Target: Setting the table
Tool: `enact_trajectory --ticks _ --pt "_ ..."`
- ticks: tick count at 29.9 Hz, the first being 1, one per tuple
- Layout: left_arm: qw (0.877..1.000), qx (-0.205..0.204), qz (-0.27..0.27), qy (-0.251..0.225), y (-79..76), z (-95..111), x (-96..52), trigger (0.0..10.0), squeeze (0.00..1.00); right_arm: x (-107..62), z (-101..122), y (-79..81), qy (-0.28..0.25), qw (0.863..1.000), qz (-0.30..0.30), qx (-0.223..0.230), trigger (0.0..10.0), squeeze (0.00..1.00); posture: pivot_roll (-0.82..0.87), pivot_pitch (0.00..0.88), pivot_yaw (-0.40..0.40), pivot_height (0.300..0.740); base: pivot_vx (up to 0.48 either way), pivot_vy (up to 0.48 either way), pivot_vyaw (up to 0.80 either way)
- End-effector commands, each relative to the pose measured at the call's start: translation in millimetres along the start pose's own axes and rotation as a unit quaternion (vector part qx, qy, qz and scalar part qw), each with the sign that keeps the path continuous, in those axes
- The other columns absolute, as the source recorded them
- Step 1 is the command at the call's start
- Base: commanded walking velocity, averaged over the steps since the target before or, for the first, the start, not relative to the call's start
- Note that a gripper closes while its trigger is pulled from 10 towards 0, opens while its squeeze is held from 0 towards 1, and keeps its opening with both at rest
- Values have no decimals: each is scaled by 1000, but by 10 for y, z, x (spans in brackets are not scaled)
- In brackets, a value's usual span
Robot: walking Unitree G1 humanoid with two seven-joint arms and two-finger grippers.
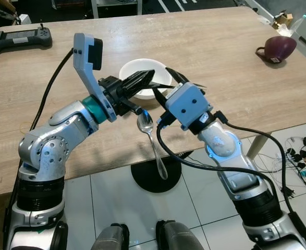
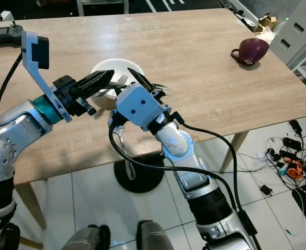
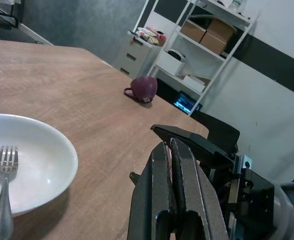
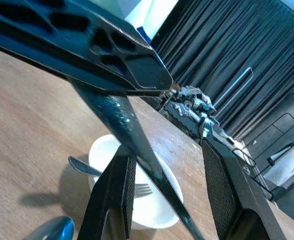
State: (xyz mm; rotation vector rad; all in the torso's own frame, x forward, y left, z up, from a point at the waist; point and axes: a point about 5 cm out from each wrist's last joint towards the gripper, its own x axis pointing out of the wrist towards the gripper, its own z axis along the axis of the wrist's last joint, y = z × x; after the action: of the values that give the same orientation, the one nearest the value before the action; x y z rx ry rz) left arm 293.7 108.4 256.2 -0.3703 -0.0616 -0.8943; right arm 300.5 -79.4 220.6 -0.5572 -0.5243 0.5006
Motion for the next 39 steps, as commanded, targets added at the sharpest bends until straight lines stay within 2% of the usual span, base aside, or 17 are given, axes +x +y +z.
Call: enact_trajectory --ticks 1,2,3,4,5,10,25,26,28,29,32,33,34,35,39 --pt "1000 6 -13 13 -53 -36 -16 10000 0 -19 -50 -42 10 1000 -7 -4 10000 0 -106 70 13 740 0 0 0" --pt "1000 6 -13 13 -53 -36 -16 10000 0 -19 -50 -42 10 1000 -7 -4 10000 0 -106 70 13 740 0 0 0" --pt "1000 10 -7 13 -45 -37 -21 10000 0 -33 -77 -47 17 1000 -6 -1 4863 0 -106 70 13 740 0 0 0" --pt "1000 10 -7 13 -45 -37 -21 10000 0 -33 -77 -47 17 1000 -6 -1 4863 0 -106 70 13 740 0 0 0" --pt "1000 13 -3 12 -36 -36 -23 10000 0 -43 -97 -49 21 1000 -6 1 0 0 -106 67 11 740 0 0 0" --pt "999 24 34 10 41 -30 -28 10000 0 -82 -140 3 18 1000 9 1 0 0 -109 62 12 740 0 0 0" --pt "994 48 97 -14 146 -19 29 10000 0 -96 -151 40 15 1000 15 5 0 0 -109 63 14 740 0 0 0" --pt "994 44 98 -16 151 -18 33 10000 698 -95 -151 42 15 1000 16 5 0 0 -110 64 15 740 0 0 0" --pt "994 44 98 -16 151 -18 33 10000 698 -95 -151 42 15 1000 16 5 0 0 -110 64 15 740 0 0 0" --pt "994 45 93 -19 136 -7 41 10000 1000 -96 -151 47 14 1000 16 7 0 0 -109 67 15 740 0 0 0" --pt "994 45 98 -16 142 -6 44 10000 1000 -100 -159 53 15 1000 15 9 0 0 -109 69 16 740 0 0 0" --pt "993 41 105 -17 156 7 30 10000 953 -105 -176 53 19 1000 12 10 0 0 -110 72 20 740 0 0 0" --pt "993 41 105 -17 156 7 30 10000 953 -105 -176 53 19 1000 12 10 0 0 -110 72 20 740 0 0 0" --pt "992 38 117 -30 181 54 -16 10000 0 -115 -230 35 33 999 -1 19 0 0 -105 75 19 740 0 0 0" --pt "989 32 132 -56 219 133 -103 10000 0 -128 -326 11 58 998 -21 29 0 0 -104 77 19 740 0 0 0"
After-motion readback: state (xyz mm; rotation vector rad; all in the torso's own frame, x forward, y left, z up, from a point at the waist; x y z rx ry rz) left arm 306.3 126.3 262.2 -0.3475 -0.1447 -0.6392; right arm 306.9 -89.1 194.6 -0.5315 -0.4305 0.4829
